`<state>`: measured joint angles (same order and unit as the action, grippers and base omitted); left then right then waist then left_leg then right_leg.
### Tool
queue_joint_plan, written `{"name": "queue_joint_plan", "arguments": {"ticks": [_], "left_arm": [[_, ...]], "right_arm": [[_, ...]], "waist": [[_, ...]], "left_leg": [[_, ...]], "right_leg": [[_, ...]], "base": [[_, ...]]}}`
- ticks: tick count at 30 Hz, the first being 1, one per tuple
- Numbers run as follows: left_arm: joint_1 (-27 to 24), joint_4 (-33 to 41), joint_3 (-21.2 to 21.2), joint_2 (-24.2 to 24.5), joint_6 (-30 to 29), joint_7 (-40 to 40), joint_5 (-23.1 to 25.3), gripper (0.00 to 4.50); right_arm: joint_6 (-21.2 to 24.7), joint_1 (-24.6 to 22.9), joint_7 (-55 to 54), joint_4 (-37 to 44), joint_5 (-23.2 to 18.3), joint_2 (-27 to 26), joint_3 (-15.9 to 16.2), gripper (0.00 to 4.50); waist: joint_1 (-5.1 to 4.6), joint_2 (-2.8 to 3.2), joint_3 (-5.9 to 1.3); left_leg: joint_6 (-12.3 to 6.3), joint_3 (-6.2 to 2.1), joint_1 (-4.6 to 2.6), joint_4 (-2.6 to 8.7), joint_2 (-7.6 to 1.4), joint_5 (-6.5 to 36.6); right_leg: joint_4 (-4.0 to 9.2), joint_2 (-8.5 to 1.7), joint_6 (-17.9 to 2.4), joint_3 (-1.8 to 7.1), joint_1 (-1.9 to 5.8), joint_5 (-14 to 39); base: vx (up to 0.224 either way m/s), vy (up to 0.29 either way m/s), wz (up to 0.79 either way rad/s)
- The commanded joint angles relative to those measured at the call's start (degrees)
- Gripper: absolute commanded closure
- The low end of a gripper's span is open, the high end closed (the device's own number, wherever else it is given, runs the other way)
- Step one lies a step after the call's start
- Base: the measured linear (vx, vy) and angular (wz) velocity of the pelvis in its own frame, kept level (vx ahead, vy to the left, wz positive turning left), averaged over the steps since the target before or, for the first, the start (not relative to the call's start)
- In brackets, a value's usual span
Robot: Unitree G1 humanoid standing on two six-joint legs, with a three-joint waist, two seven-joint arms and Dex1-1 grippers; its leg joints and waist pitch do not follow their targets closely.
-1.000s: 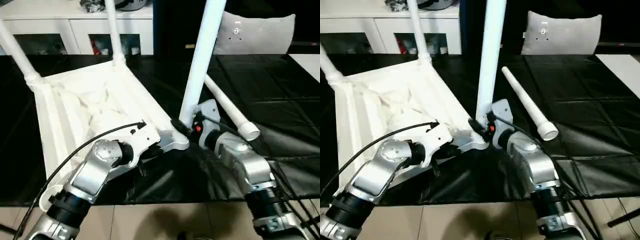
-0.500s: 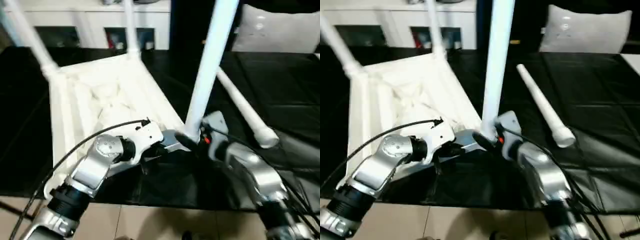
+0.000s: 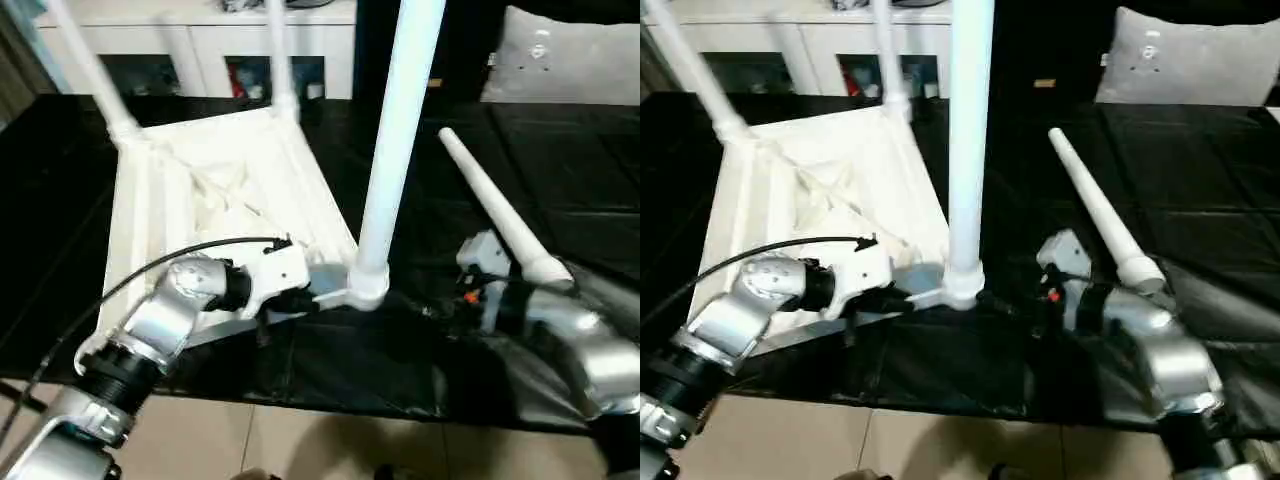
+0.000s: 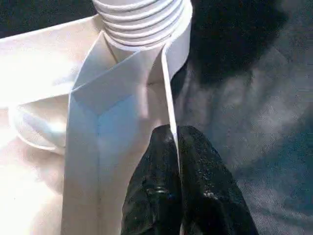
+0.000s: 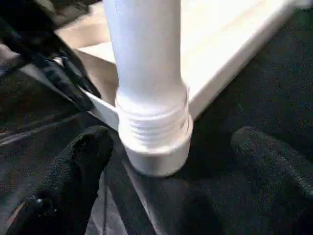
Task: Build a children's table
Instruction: Rotate leg to tighten
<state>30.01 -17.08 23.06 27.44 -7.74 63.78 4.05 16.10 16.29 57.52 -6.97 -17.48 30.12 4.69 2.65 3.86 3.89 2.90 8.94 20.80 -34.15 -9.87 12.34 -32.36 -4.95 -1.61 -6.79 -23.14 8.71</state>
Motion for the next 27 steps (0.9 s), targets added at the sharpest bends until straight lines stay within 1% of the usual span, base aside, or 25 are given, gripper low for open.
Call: {"name": "queue_joint_plan", "arguments": {"ticks": [1,2,4,5,6,7,8,9,10,11,12,13,14,15,17,18,19,20,21,27], "left_arm": [[1.03,-1.1,3.82,1.17,4.22,4.66,1.4,4.5],[1.03,-1.1,3.82,1.17,4.22,4.66,1.4,4.5],[1.26,-1.37,4.12,1.24,4.67,5.2,1.5,4.5],[1.64,-1.94,4.46,1.17,5.77,6.01,1.59,4.5],[1.64,-1.94,4.46,1.17,5.77,6.01,1.59,4.5],[1.83,-2.31,4.57,1.13,6.42,6.34,1.58,4.5],[2.04,-2.59,4.68,1.01,7.09,6.78,1.62,4.5],[2.15,-2.73,4.74,0.94,7.42,7.01,1.64,4.5],[2.33,-3.04,4.87,0.84,8.06,7.38,1.58,4.5],[2.38,-3.13,4.91,0.8,8.25,7.5,1.55,4.5],[2.38,-3.13,4.93,0.79,8.29,7.53,1.55,4.5],[2.44,-3.29,5.06,0.73,8.73,7.73,1.51,4.5],[2.45,-3.36,5.09,0.72,8.86,7.78,1.5,4.5],[2.45,-3.36,5.09,0.72,8.86,7.78,1.5,4.5],[2.48,-3.6,5.2,0.72,9.19,7.86,1.56,4.5],[2.46,-3.61,5.25,0.74,9.29,7.93,1.61,4.5],[2.32,-3.43,5.3,0.81,9.31,8.02,1.62,4.5],[2.28,-3.38,5.3,0.82,9.3,8.04,1.61,4.5],[2.26,-3.48,5.27,0.8,9.46,8.1,1.62,4.5],[2.14,-3.75,5.27,0.88,9.94,8.27,1.7,4.5]], "right_arm": [[-2.5,1.13,4.28,0.69,0.57,1.08,2.66,0.07],[-2.5,1.13,4.28,0.69,0.57,1.08,2.66,0.07],[-3.06,1.49,5.76,0.56,1.13,1.44,3.93,0.07],[-3.74,2.33,7.68,-0.23,2.43,1.68,5.97,0.07],[-3.74,2.33,7.68,-0.23,2.43,1.68,5.97,0.07],[-3.81,2.69,8.28,-0.64,2.88,1.71,6.58,0.07],[-4.15,3.72,8.21,-2.21,3.51,1.14,6.96,0.07],[-4.33,4.26,8.17,-3.03,3.84,0.84,7.16,0.07],[-4.65,5.14,8.34,-4.36,4.1,0.42,7.41,0.07],[-4.74,5.49,8.39,-4.86,4.18,0.27,7.51,0.07],[-4.76,5.58,8.39,-4.97,4.2,0.23,7.53,0.24],[-4.95,6.4,8.46,-6.11,4.32,-0.13,7.8,0.35],[-5.05,6.65,8.45,-6.48,4.36,-0.24,7.9,0.35],[-5.05,6.65,8.45,-6.48,4.36,-0.24,7.9,0.46],[-5.52,7.47,8.24,-7.77,4.78,-0.7,8.07,0.66],[-5.68,7.66,8.31,-8.1,4.92,-0.87,8.12,0.83],[-5.74,7.71,8.43,-8.21,5.0,-1.05,8.22,0.83],[-5.73,7.68,8.45,-8.18,5.0,-1.07,8.24,0.99],[-5.85,7.81,8.66,-8.54,5.04,-1.24,8.31,0.99],[-6.3,7.99,9.46,-9.66,5.05,-2.03,8.66,1.63]], "waist": [[0.36,-0.08,-4.2],[0.69,-0.08,-4.24],[1.21,-0.14,-4.3],[1.48,-0.16,-4.27],[1.54,-0.19,-4.19],[1.82,-0.13,-4.21],[2.07,-0.25,-4.2],[2.13,-0.34,-4.14],[2.08,-0.33,-4.07],[2.17,-0.35,-4.0],[2.17,-0.38,-4.03],[2.26,-0.46,-4.22],[2.31,-0.39,-4.23],[2.3,-0.36,-4.27],[2.27,-0.41,-4.41],[2.25,-0.41,-4.43],[2.3,-0.54,-4.49],[2.33,-0.45,-4.49],[2.34,-0.46,-4.48],[2.37,-0.42,-4.54]], "left_leg": [[-7.67,-0.7,-0.04,3.63,-3.36,4.64],[-7.55,-0.63,-0.17,3.57,-3.37,4.82],[-7.31,-0.55,-0.27,3.51,-3.42,4.48],[-7.01,-0.58,-0.23,3.51,-3.5,4.8],[-6.79,-0.56,-0.14,3.54,-3.46,5.24],[-6.3,-0.53,-0.25,3.58,-3.54,6.17],[-5.72,-0.48,-0.33,3.64,-3.53,6.82],[-5.46,-0.46,-0.27,3.65,-3.44,7.38],[-4.72,-0.44,-0.25,3.77,-3.34,8.41],[-4.16,-0.3,-0.47,3.78,-3.31,9.41],[-3.96,-0.27,-0.53,3.81,-3.32,9.56],[-3.86,-0.28,-0.57,3.81,-3.35,9.23],[-3.83,-0.28,-0.46,3.82,-3.39,8.85],[-3.84,-0.29,-0.46,3.8,-3.41,8.63],[-4.12,-0.23,-0.35,3.67,-3.34,7.76],[-4.19,-0.22,-0.33,3.65,-3.34,7.54],[-4.47,-0.18,-0.28,3.58,-3.3,7.14],[-4.67,-0.19,-0.24,3.58,-3.35,6.75],[-4.72,-0.16,-0.27,3.56,-3.34,6.77],[-4.76,-0.15,-0.26,3.51,-3.34,6.82]], "right_leg": [[2.48,-4.11,-13.25,3.41,3.69,9.26],[2.52,-4.05,-13.19,3.35,3.6,9.64],[2.34,-4.03,-13.54,3.43,3.47,9.35],[2.25,-4.07,-13.64,3.47,3.45,9.66],[2.29,-4.04,-13.51,3.44,3.47,10.25],[2.42,-4.22,-13.22,3.5,3.51,11.5],[2.54,-4.25,-12.86,3.56,3.46,12.65],[2.59,-4.28,-12.71,3.53,3.4,13.46],[2.68,-4.26,-12.33,3.48,3.5,15.2],[2.94,-4.34,-11.78,3.57,3.36,16.74],[2.92,-4.39,-11.7,3.62,3.42,16.86],[2.76,-4.28,-11.7,3.64,3.45,16.17],[2.64,-4.26,-11.68,3.6,3.52,15.64],[2.58,-4.24,-11.69,3.59,3.51,15.31],[2.4,-4.22,-11.93,3.56,3.56,13.8],[2.32,-4.21,-11.97,3.55,3.58,13.48],[2.24,-4.23,-12.08,3.55,3.63,13.15],[2.22,-4.22,-12.12,3.53,3.6,13.02],[2.28,-4.2,-12.1,3.52,3.56,13.18],[2.27,-4.21,-12.09,3.48,3.6,13.46]], "base": [[0.0,0.0,0.0],[0.0,0.0,0.0],[0.0,0.0,0.0],[0.0,0.0,0.0],[0.0,0.0,0.0],[0.0,0.0,0.0],[0.0,0.0,0.0],[0.0,0.0,0.0],[0.0,0.0,0.0],[0.0,0.0,0.0],[0.0,0.0,0.0],[0.0,0.0,0.0],[0.0,0.0,0.0],[0.0,0.0,0.0],[0.0,0.0,0.0],[0.0,0.0,0.0],[0.0,0.0,0.0],[0.0,0.0,0.0],[0.0,0.0,0.0],[0.0,0.0,0.0]]}}
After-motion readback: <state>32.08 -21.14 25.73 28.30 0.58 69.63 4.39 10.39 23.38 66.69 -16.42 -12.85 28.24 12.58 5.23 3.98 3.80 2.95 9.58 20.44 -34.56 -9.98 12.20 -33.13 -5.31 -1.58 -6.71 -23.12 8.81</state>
